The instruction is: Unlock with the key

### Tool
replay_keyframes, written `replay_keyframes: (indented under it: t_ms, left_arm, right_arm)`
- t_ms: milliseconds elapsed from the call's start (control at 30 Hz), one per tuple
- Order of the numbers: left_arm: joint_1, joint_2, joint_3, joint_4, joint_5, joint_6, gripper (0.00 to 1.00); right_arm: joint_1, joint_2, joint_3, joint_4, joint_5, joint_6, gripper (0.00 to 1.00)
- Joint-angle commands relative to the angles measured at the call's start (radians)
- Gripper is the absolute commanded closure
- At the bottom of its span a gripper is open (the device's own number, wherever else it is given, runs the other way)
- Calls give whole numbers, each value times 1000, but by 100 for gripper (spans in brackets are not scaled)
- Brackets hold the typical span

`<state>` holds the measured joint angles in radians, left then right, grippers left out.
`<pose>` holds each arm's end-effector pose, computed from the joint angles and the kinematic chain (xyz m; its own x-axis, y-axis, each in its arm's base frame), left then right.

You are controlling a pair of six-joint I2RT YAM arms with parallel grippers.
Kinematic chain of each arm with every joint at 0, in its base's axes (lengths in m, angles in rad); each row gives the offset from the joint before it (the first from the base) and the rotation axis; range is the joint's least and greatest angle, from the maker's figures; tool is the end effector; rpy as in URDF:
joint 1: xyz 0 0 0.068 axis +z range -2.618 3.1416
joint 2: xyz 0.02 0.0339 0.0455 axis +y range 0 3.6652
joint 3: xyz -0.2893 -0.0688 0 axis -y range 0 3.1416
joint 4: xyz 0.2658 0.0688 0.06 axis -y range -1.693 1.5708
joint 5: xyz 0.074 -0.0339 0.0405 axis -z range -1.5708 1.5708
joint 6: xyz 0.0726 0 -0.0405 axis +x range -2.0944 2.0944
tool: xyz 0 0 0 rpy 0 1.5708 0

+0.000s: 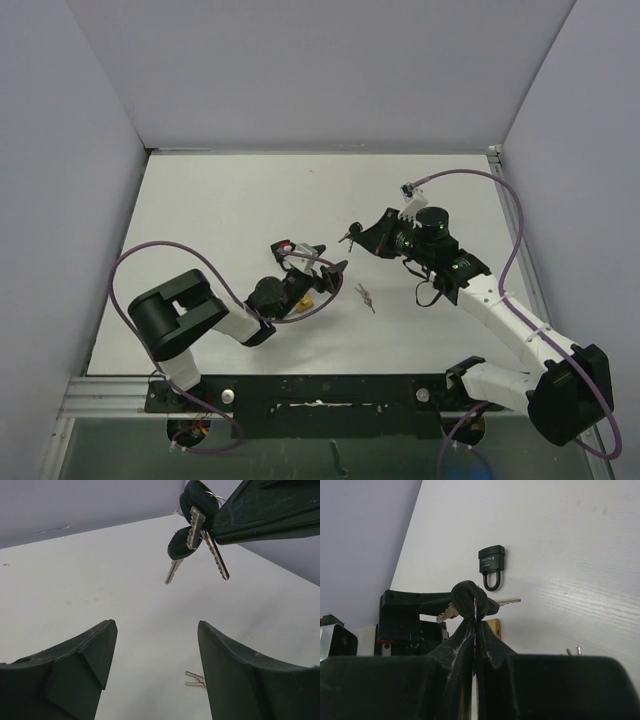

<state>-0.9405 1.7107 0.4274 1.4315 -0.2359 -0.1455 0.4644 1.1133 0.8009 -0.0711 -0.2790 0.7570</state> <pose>0.2119 -0.2616 0.1834 -0.0080 -0.2282 -0.9736 0.6550 0.7345 -0.1775 0.2565 0.1509 0.2947 -0.6957 0.3899 -0.6033 -0.2492 0.6567 0.7118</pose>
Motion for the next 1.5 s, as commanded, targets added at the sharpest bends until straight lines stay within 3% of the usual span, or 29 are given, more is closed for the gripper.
replay_keyframes:
  t_ms: [0, 400, 767, 1100, 1200, 1300, 1467]
  left_arm:
    - [3, 40, 75, 86, 52, 73, 34]
    - [-1, 89, 158, 87, 40, 202, 30]
    - [-2, 150, 226, 87, 3, 247, 34]
    - [0, 169, 255, 87, -16, 271, 50]
    - [0, 167, 253, 87, -4, 277, 62]
    - [-1, 161, 247, 87, -2, 278, 67]
    - [-2, 145, 225, 87, 5, 279, 93]
  right_arm:
    - [-5, -14, -2, 87, -25, 42, 100]
    - [-6, -19, -11, 100, -37, 113, 100]
    - [-5, -35, -19, 105, -47, 147, 100]
    - [-6, -52, -37, 106, -45, 162, 100]
    - [-7, -54, -44, 112, -41, 170, 100]
    - [-8, -59, -48, 114, -38, 173, 100]
    - [-15, -63, -55, 116, -37, 179, 100]
